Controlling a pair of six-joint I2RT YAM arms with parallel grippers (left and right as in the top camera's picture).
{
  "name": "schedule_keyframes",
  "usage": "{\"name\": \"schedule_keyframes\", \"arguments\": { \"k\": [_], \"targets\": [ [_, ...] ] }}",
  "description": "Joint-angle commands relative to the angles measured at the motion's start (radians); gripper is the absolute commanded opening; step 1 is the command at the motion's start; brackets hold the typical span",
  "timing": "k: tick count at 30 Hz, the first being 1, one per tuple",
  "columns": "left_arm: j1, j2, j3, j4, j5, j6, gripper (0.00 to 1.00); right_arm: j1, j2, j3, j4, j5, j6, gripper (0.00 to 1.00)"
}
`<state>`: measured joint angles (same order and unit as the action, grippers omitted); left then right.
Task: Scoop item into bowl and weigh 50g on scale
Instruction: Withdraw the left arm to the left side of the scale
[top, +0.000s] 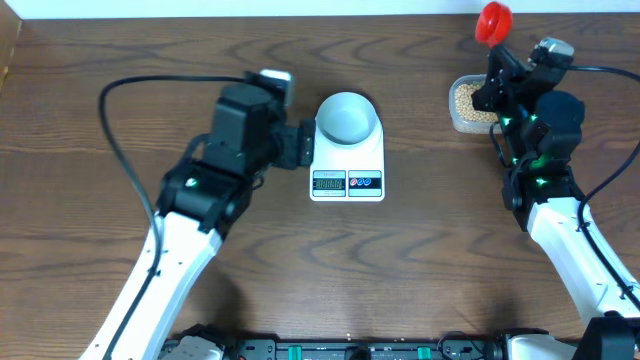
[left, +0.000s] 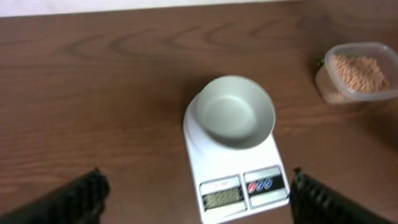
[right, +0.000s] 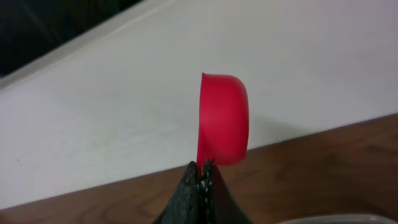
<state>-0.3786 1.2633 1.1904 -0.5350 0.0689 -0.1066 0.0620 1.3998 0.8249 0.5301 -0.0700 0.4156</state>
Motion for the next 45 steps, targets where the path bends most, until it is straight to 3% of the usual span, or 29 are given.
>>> {"name": "schedule_keyframes", "arguments": {
  "k": [1,7,11,17,21,33,36,45],
  "targets": [
    [0.012,-0.006,0.020,-0.042,-0.002,-0.003,0.98,-0.002,0.022,0.028,0.033,0.015,-0.013,0.01],
    [0.014,0.003,0.020,-0.092,0.015,0.025,0.98,-0.002,0.055,0.028,0.047,0.012,-0.012,0.01],
    [0.045,-0.009,0.031,-0.148,0.212,0.315,0.98,-0.002,0.055,0.028,0.051,0.011,-0.013,0.01],
    [0.214,-0.012,0.132,-0.422,0.387,0.491,0.98,-0.002,0.055,0.031,0.058,0.011,-0.013,0.01],
    [0.271,-0.008,0.192,-0.507,0.402,0.623,0.98,-0.002,0.055,0.031,0.058,0.011,-0.013,0.01],
    [0.271,0.014,0.271,-0.657,0.489,0.920,0.98,-0.002,0.055,0.032,0.058,0.006,-0.013,0.01],
    [0.271,0.015,0.274,-0.658,0.480,0.972,0.98,-0.002,0.055,0.041,0.058,-0.029,-0.013,0.01],
    [0.271,0.016,0.276,-0.652,0.443,0.969,0.98,-0.002,0.055,0.047,0.050,-0.073,-0.013,0.01]
  ]
}}
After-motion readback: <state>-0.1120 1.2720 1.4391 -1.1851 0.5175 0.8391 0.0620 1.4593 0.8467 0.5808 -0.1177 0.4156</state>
